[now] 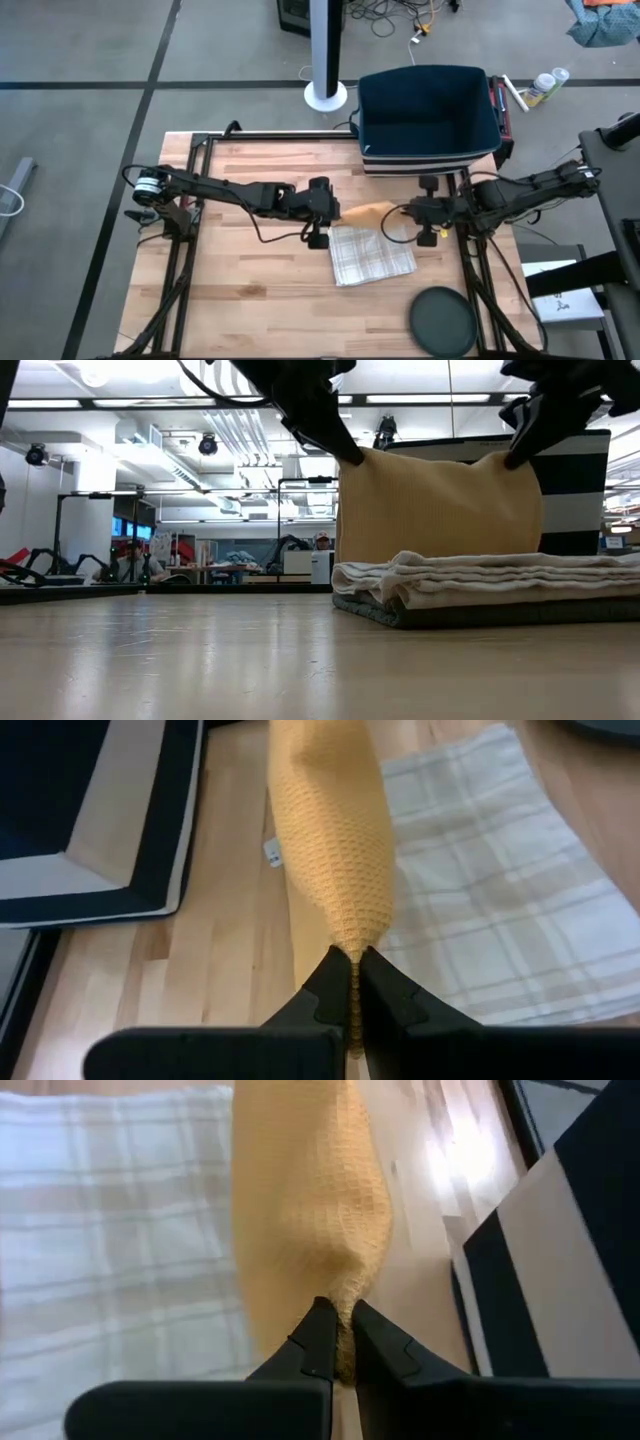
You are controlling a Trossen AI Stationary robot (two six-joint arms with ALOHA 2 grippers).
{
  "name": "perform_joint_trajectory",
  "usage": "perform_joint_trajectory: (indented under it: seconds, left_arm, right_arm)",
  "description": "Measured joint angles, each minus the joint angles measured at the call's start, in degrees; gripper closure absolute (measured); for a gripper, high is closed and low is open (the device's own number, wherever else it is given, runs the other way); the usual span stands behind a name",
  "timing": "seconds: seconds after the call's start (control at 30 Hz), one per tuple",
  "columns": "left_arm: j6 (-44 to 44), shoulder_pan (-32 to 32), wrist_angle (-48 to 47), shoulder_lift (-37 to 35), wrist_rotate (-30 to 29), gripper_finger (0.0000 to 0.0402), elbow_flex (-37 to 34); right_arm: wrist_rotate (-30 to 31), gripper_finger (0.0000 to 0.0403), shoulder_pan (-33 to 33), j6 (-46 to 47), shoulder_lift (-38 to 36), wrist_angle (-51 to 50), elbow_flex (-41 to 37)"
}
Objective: Fold kitchen towel into neat rectangle
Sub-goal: Stack the orange towel on top of the white patterned towel
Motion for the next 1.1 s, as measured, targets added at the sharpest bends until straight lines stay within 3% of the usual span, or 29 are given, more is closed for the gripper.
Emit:
perform_joint_trajectory:
  seconds: [0.57, 1.1]
  left_arm:
    - [-3.1, -4.3, -2.1, -1.0, 0.2, 0.0401, 0.0]
    - [-5.9, -9.5, 2.2, 5.0, 0.2, 0.0401, 0.0]
  right_arm:
    - [0.8, 0.0394, 10.8, 9.8, 1.4, -1.7, 0.0]
    - [1.1, 0.0394, 20.9, 19.3, 13.6, -2.8, 0.0]
